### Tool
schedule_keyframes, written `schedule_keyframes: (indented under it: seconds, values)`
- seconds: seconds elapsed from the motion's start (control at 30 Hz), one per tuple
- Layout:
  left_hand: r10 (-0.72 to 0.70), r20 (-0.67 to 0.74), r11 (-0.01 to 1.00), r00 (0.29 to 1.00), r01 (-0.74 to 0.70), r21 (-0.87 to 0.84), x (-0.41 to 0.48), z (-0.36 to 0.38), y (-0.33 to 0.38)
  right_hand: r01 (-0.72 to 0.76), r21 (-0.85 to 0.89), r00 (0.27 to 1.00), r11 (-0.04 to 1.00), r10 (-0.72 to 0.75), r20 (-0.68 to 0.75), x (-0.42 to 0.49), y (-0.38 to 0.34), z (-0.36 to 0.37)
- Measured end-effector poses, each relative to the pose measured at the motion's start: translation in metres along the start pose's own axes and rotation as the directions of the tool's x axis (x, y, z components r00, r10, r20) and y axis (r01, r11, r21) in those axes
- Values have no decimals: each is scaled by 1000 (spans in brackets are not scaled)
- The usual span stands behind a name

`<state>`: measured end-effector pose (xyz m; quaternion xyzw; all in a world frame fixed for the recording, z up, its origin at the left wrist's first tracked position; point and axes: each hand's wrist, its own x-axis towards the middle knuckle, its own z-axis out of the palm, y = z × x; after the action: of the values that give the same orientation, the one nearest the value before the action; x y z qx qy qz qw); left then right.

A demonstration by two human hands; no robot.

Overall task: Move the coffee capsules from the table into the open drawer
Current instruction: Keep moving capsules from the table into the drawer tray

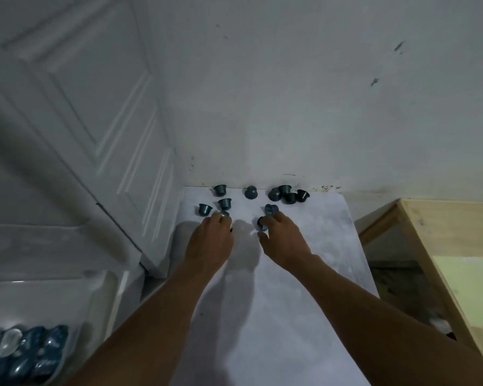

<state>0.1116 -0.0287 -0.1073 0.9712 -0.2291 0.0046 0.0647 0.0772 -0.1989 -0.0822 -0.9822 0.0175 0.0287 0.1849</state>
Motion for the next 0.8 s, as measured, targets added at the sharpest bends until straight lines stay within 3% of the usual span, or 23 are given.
schedule_keyframes:
  seconds: [0.37,0.8]
  values:
    - [-141,144,987,980,151,-61,24,27,1,-19,8,998,1000,18,63,45,25,25]
    - [-70,84,990,994,79,-114,35,49,0,28,35,999,999,-28,24,60,37,44]
